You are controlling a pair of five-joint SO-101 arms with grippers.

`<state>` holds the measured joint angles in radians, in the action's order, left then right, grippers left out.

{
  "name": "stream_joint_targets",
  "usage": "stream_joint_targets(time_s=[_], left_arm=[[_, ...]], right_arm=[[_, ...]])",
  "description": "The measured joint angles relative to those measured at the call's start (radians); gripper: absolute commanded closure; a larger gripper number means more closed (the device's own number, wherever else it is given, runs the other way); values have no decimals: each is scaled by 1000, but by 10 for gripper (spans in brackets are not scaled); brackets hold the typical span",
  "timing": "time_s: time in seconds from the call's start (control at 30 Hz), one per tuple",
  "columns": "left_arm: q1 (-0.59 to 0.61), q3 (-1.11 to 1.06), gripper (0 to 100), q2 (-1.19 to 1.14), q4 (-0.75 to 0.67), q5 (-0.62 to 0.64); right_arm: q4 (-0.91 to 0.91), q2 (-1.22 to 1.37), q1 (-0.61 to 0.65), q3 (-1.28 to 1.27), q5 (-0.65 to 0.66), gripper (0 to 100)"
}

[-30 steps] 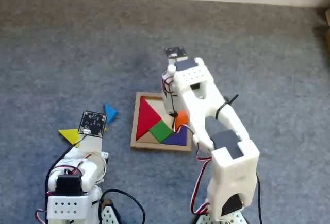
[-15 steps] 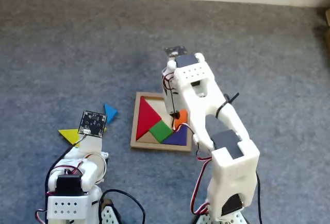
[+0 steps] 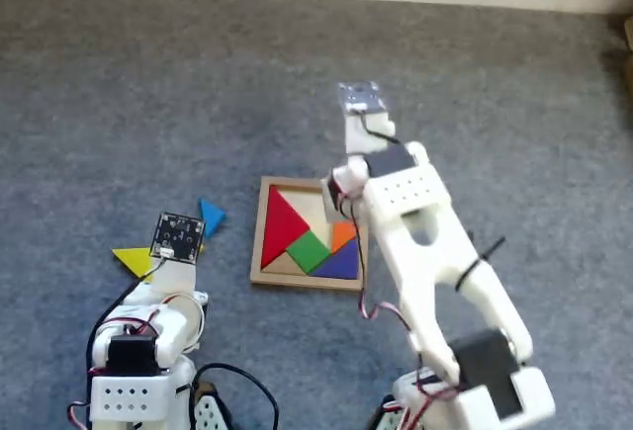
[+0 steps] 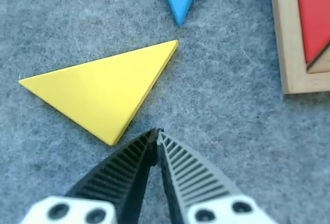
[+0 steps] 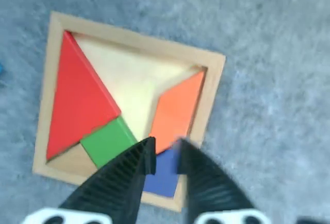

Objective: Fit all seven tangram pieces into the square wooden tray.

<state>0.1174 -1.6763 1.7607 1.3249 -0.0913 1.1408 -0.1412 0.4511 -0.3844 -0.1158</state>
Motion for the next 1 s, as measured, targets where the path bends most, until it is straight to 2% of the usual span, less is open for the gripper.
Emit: stream_joint_targets(time_s=[0.13,0.4,0.9,1.0], left_arm=[[0,0,992,0,0,0],[0,0,992,0,0,0],[0,0,992,0,0,0],[0,0,992,0,0,0]], right_arm=[[-115,-109,0,-144,0,995],[-129,-368,0,-288,0,995],[-140,-876,-195,-770,0,995],[-192,-974,-224,-867,0,995]])
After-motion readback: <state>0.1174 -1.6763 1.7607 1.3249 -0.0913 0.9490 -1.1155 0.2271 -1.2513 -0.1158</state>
